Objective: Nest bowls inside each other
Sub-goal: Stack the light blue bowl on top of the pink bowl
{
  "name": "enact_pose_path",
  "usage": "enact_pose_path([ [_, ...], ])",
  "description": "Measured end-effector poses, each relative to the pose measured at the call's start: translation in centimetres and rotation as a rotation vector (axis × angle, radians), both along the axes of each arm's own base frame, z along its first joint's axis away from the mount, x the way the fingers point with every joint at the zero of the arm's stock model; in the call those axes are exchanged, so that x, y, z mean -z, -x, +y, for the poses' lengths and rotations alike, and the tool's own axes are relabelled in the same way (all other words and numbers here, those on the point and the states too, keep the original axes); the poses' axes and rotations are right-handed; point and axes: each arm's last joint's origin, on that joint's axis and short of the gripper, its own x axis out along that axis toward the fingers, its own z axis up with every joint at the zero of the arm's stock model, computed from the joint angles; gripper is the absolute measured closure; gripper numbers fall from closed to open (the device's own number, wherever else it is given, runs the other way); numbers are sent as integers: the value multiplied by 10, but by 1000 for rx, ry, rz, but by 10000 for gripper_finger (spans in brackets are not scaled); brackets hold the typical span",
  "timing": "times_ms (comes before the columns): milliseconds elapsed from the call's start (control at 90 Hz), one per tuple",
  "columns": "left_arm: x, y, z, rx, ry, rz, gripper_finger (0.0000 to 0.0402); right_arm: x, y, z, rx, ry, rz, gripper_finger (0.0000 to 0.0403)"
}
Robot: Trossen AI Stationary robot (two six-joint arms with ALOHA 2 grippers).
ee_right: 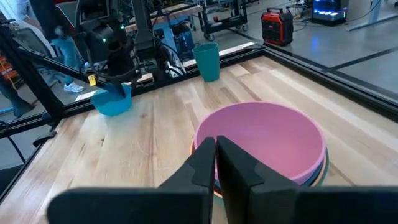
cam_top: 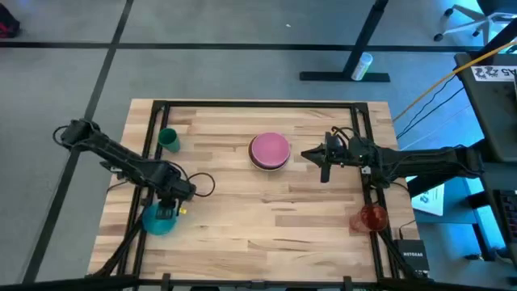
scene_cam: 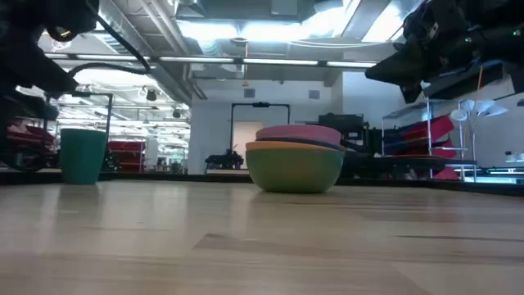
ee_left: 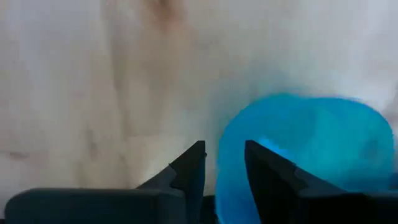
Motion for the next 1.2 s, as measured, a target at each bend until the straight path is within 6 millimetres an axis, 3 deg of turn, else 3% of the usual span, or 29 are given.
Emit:
enact_pose_path([
  [144,-8,-4,-2,-25,16,-15,306,0,0,0,0,0,0,403],
  [433,-4,6,-6,-90,5,86,306,2,0,0,0,-3,23,403],
  [756,21,18,-10,-142,-17,114,308,2,0,0,0,-3,22,403],
  [856,27,19,-9,-155,-37,103,329,2,0,0,0,-3,22,403],
  [1000,27,18,-9,-159,-43,78,390,2,0,0,0,-3,22,403],
  [1200,28,11,-7,-177,-69,2,401,2,0,0,0,-2,21,403],
])
